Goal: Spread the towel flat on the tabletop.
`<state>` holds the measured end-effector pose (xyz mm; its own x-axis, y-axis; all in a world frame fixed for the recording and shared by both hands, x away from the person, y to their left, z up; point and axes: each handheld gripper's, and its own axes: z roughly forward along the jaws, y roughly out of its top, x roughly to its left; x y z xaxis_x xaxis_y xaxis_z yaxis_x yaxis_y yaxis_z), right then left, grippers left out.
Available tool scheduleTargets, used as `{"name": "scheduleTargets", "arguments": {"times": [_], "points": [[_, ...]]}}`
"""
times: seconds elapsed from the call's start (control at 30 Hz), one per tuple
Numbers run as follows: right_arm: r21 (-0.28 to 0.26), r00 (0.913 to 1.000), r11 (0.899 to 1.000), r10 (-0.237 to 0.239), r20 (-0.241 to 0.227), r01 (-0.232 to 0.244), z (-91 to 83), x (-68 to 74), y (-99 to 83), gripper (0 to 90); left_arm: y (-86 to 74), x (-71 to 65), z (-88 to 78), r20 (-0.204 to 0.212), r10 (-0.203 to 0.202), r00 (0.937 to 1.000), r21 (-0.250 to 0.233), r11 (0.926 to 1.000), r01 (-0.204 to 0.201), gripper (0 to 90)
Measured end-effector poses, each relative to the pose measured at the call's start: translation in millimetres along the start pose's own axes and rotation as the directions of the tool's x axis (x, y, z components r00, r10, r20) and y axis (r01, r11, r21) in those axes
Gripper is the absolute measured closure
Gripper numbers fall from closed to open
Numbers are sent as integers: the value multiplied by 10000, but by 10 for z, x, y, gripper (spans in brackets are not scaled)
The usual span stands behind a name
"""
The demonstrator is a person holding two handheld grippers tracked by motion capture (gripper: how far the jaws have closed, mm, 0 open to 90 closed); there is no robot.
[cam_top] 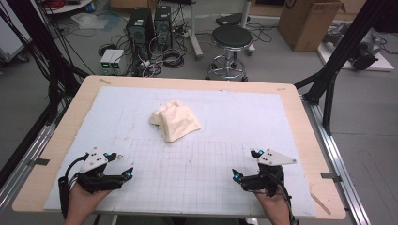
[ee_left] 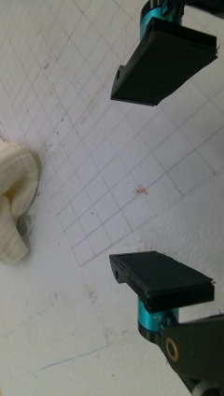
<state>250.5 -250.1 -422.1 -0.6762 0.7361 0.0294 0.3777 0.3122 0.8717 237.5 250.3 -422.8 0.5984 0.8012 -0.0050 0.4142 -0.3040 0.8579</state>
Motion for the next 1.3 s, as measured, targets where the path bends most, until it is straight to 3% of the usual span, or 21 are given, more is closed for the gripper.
{"name": "scheduleTargets", "arguments": {"times": [0.6,1.3], "points": [[69,9996,9999,-90,-255,91,46,39,14,32,17,-21,44,47,94,9999,59,9999,-94,183],[422,9975,9981,-423,-562,447,232,96,220,32,22,-17,32,58,20,10000,-122,9999,-19,183]]}}
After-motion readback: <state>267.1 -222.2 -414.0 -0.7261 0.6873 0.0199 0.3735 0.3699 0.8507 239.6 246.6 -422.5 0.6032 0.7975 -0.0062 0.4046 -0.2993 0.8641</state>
